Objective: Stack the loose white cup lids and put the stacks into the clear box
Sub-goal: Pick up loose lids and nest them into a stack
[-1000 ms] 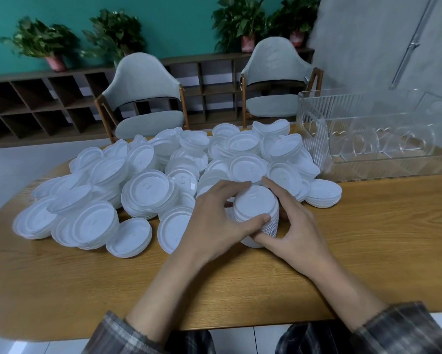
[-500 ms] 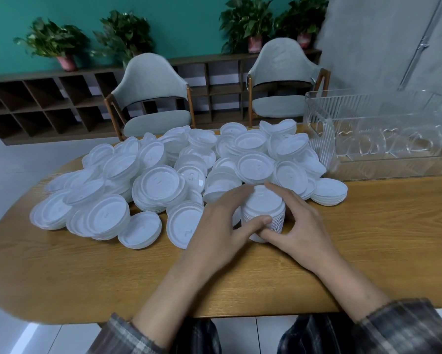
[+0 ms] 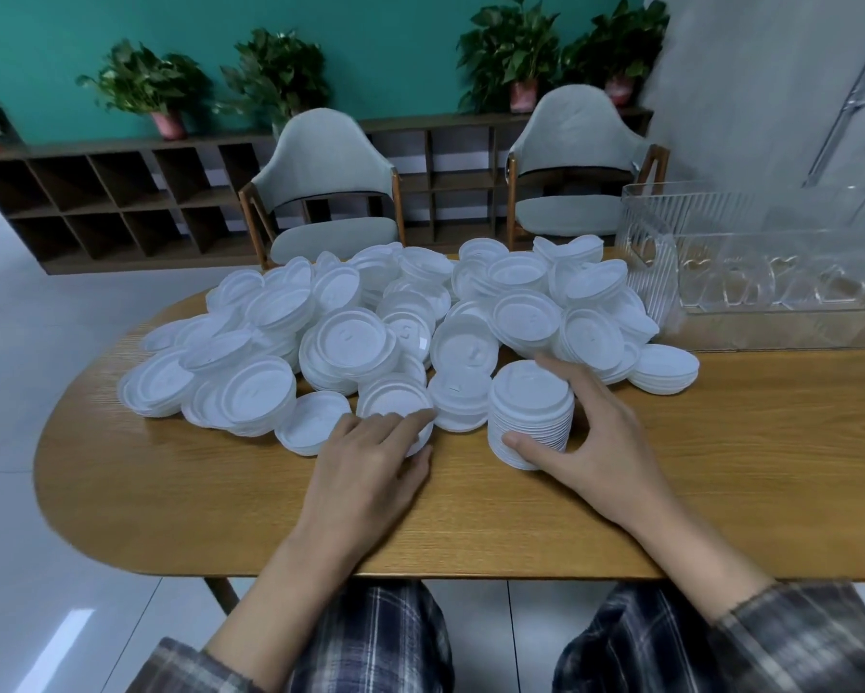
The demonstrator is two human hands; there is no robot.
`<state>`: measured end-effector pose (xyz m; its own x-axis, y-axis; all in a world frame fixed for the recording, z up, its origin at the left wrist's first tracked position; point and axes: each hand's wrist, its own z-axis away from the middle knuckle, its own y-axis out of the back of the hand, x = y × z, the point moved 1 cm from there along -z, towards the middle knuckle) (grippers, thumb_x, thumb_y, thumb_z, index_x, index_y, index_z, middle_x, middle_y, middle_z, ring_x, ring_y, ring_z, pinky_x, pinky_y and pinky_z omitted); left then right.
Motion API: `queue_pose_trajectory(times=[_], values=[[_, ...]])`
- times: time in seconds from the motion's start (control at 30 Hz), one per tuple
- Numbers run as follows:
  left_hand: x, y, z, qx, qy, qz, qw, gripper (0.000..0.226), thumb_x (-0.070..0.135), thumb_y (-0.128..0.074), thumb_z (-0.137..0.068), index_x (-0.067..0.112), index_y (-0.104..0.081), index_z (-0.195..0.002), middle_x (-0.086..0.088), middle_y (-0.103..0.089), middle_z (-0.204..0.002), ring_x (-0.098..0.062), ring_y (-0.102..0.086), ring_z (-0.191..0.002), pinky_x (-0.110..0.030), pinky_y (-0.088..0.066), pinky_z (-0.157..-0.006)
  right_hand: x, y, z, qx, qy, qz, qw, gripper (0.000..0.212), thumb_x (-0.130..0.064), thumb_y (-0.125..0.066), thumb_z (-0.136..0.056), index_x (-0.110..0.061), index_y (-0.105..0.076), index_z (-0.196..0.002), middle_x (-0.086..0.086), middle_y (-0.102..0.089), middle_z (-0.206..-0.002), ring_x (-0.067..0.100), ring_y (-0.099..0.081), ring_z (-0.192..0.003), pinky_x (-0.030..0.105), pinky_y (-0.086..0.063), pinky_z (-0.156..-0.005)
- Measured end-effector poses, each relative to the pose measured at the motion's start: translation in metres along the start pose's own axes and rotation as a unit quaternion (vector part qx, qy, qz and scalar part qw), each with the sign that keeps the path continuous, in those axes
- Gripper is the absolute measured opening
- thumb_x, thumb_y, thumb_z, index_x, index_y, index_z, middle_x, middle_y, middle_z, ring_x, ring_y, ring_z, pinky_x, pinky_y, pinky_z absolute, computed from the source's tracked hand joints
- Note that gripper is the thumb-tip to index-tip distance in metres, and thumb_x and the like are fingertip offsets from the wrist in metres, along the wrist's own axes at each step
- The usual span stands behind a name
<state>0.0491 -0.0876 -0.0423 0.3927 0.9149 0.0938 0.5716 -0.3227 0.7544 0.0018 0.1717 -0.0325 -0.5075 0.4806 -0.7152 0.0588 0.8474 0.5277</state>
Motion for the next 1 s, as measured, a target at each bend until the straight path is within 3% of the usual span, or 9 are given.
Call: queue_pose_trajectory(times=[0.2,0.33,0.4,0.57,0.8,0.87,0.93,1.0], values=[[0.009,0.011,-0.002,-0.015,0.048,0.093,0.994,0.046,0.008,-0.081,-0.086,0.02,-0.068,-0.129,0.009,-0.067,-0.088,-0.014,-0.065,-0.08,-0.038,-0.055,-0.073,-0.005,-0.002,0.007,-0.003,-0.001,0.003,1.0,0.08,-0.045,-0.091,-0.073,-0.037,-0.053,-0.143,-0.025,-0.057,-0.136,-0.014,-0.048,-0.127,0.0,-0.031,-0.1],[0.015,0.027,-0.011,0.024,0.114,0.194,0.974,0.043,0.002,-0.079,-0.085,0.023,-0.072,-0.123,0.016,-0.065,-0.089,-0.005,-0.064,-0.086,-0.014,-0.048,-0.08,-0.005,-0.002,0.007,-0.004,-0.004,0.003,1.0,0.081,-0.046,-0.091,-0.073,-0.038,-0.052,-0.143,-0.026,-0.056,-0.135,-0.016,-0.046,-0.127,-0.002,-0.029,-0.099],[0.018,0.034,-0.019,0.041,0.168,0.258,0.951,0.034,0.004,-0.078,-0.089,0.023,-0.076,-0.117,0.015,-0.07,-0.089,-0.007,-0.068,-0.091,-0.012,-0.048,-0.084,-0.005,-0.002,0.007,-0.005,-0.005,0.003,1.0,0.081,-0.049,-0.09,-0.073,-0.038,-0.052,-0.144,-0.026,-0.055,-0.136,-0.015,-0.046,-0.128,-0.002,-0.029,-0.099],[0.026,0.043,-0.043,0.008,0.26,0.44,0.859,0.021,0.014,-0.068,-0.101,0.024,-0.077,-0.118,0.006,-0.076,-0.105,-0.013,-0.07,-0.105,-0.024,-0.055,-0.092,-0.007,-0.002,0.007,-0.006,0.007,-0.009,1.0,0.078,-0.06,-0.08,-0.076,-0.034,-0.053,-0.145,-0.025,-0.053,-0.139,-0.01,-0.045,-0.132,0.001,-0.029,-0.103],[0.033,0.025,-0.077,-0.009,0.32,0.56,0.764,0.029,0.012,-0.049,-0.11,0.015,-0.075,-0.122,0.002,-0.077,-0.118,-0.016,-0.071,-0.115,-0.033,-0.059,-0.091,-0.007,-0.003,0.006,-0.007,0.011,-0.029,1.0,0.078,-0.055,-0.078,-0.08,-0.034,-0.049,-0.149,-0.028,-0.051,-0.142,-0.011,-0.044,-0.134,0.004,-0.031,-0.105],[0.035,0.017,-0.085,-0.036,0.339,0.579,0.741,0.028,0.014,-0.051,-0.11,0.015,-0.075,-0.123,0.001,-0.078,-0.118,-0.016,-0.072,-0.112,-0.029,-0.059,-0.087,-0.006,-0.002,0.004,-0.011,0.009,-0.031,0.999,0.086,-0.055,-0.08,-0.08,-0.035,-0.042,-0.154,-0.028,-0.05,-0.146,-0.009,-0.044,-0.137,0.012,-0.036,-0.109],[0.039,0.009,-0.091,-0.05,0.351,0.561,0.748,0.025,0.016,-0.054,-0.109,0.017,-0.076,-0.121,0.002,-0.079,-0.111,-0.01,-0.073,-0.104,-0.021,-0.058,-0.081,-0.005,-0.002,0.004,-0.017,0.003,-0.041,0.999,0.092,-0.052,-0.083,-0.08,-0.039,-0.035,-0.157,-0.029,-0.049,-0.148,-0.006,-0.045,-0.138,0.023,-0.043,-0.109],[0.041,-0.001,-0.095,-0.034,0.337,0.506,0.793,0.018,0.019,-0.059,-0.107,0.017,-0.076,-0.111,0.0,-0.077,-0.094,-0.004,-0.069,-0.088,-0.017,-0.054,-0.073,-0.004,-0.003,0.003,-0.02,0.004,-0.047,0.999,0.094,-0.049,-0.084,-0.08,-0.04,-0.032,-0.158,-0.028,-0.048,-0.149,-0.005,-0.045,-0.139,0.027,-0.045,-0.11]])
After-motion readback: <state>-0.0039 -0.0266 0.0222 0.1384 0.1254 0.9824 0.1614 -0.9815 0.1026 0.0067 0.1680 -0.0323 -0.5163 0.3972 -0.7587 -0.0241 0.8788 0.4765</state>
